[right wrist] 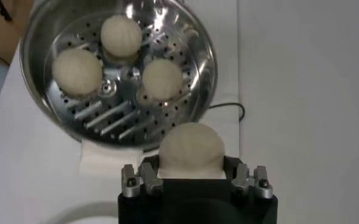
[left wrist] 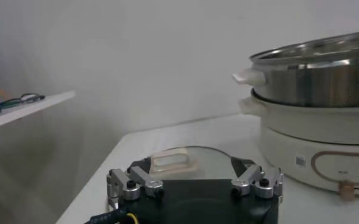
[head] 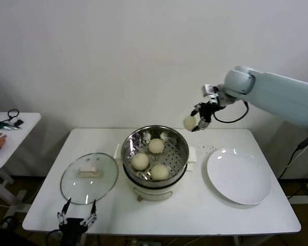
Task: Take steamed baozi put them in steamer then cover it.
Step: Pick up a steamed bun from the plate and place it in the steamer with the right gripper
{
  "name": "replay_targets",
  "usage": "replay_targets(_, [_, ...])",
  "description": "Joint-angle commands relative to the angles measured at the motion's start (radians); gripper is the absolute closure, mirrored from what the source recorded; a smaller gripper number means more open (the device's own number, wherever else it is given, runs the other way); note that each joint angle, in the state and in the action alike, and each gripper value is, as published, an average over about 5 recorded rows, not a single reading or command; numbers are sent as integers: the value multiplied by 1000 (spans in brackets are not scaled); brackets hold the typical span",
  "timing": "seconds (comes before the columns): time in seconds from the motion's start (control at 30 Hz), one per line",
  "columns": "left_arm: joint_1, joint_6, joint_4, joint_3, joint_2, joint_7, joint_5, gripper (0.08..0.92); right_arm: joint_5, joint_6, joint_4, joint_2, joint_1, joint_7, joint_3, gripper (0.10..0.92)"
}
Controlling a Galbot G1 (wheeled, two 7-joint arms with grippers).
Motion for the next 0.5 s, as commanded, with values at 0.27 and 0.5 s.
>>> replay_targets(0.27, [-12,-1,3,6,35,13,-20,177,202,-95,64,230,25,131,-215,342])
replay_targets(0.5, [-15,-1,7,3,41,12,-30,177,180,-99,49,244,-13,126,-241,338])
